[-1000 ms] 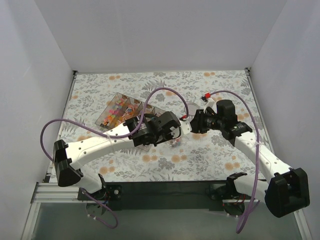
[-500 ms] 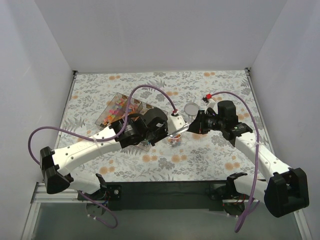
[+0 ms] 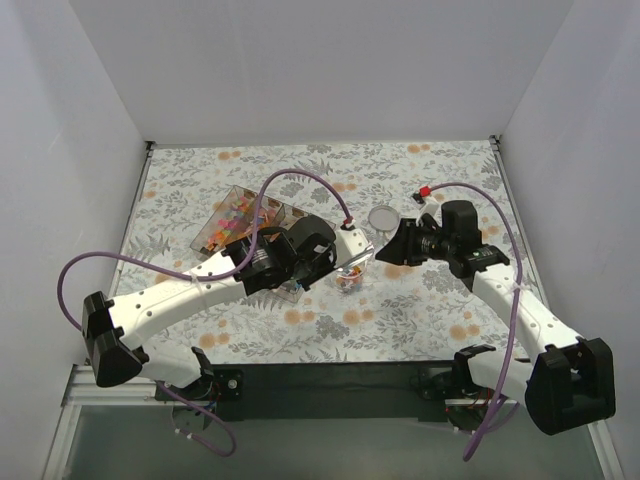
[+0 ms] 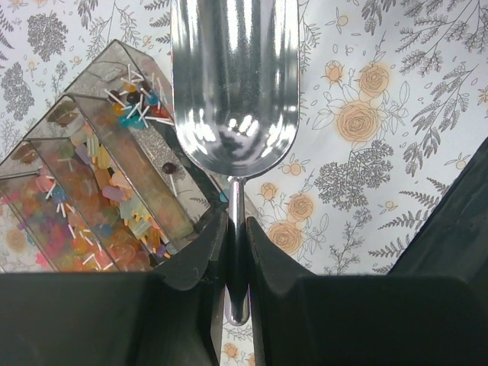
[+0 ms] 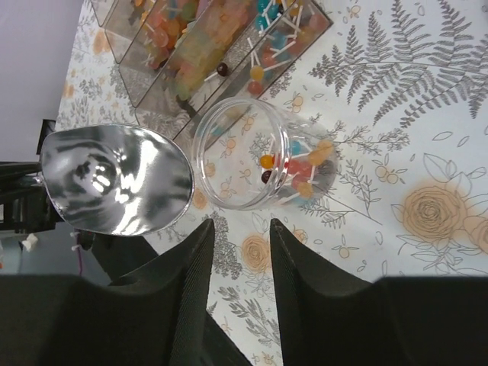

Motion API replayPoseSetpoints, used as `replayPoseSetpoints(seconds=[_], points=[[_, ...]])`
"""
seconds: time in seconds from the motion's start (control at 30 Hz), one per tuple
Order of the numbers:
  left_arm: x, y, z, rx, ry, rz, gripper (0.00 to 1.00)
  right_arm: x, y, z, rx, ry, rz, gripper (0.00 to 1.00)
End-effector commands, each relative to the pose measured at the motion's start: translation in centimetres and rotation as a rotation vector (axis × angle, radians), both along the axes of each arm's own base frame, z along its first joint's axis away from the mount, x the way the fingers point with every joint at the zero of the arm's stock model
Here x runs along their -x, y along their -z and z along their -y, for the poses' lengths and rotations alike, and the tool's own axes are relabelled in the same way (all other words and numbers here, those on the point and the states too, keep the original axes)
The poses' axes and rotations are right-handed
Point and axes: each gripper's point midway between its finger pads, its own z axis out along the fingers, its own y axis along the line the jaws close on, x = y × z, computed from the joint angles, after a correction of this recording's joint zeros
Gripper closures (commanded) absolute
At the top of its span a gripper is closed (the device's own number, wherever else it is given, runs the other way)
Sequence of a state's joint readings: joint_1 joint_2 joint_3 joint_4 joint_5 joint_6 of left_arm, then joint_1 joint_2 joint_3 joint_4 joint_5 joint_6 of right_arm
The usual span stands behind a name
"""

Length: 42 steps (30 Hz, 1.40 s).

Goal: Pack the candies
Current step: Place the fake candies in the packing bottle.

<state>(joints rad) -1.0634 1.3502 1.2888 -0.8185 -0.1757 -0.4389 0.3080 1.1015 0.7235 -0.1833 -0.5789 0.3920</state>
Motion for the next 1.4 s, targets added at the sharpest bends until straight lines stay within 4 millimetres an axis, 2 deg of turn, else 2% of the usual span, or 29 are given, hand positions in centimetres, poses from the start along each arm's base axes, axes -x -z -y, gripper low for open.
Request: replayPoseSetpoints(seconds=[0.0, 0.17, 0.27, 0.4, 0.67, 1.07, 1.23, 1.37], points=[[-0.2, -0.5, -0.6, 0.001, -0.02, 0.012, 1.0, -0.8, -2.4, 0.4, -0.007, -0.005, 0.08, 0.57], [0.2, -0.1, -0.4, -0.006, 0.001, -0.008, 1.0, -0.4, -3.9, -0.6, -0.059, -0.073, 0.084, 0.41], [0.2, -0.1, 0.1, 0.006, 0.015, -0.017, 1.0, -0.2, -4.5, -1.2, -0.089, -0.111, 0.079, 0.38], [0.1, -0.6, 0.9, 0.031, 0.023, -0.019, 1.0, -0.1, -4.3, -1.6, -0.114, -0.13, 0.058, 0.37], [0.9, -2.7, 2.4, 0.162, 0.057, -0.024, 1.0, 0.1, -0.7, -1.2, -0.083, -0.093, -0.043, 0.39], [1.7, -3.2, 2.8, 0.249, 0.071, -0.036, 1.0, 0.3, -0.2, -1.3, -0.078, -0.096, -0.062, 0.39], [0.9, -2.7, 2.3, 0.225, 0.027, -0.015, 1.0, 0.1, -1.7, -1.4, -0.092, -0.107, -0.019, 0.39], [-1.0, -2.1, -0.4, 0.139, -0.122, 0.033, 1.0, -0.1, -3.9, -1.4, -0.098, -0.109, 0.045, 0.37]])
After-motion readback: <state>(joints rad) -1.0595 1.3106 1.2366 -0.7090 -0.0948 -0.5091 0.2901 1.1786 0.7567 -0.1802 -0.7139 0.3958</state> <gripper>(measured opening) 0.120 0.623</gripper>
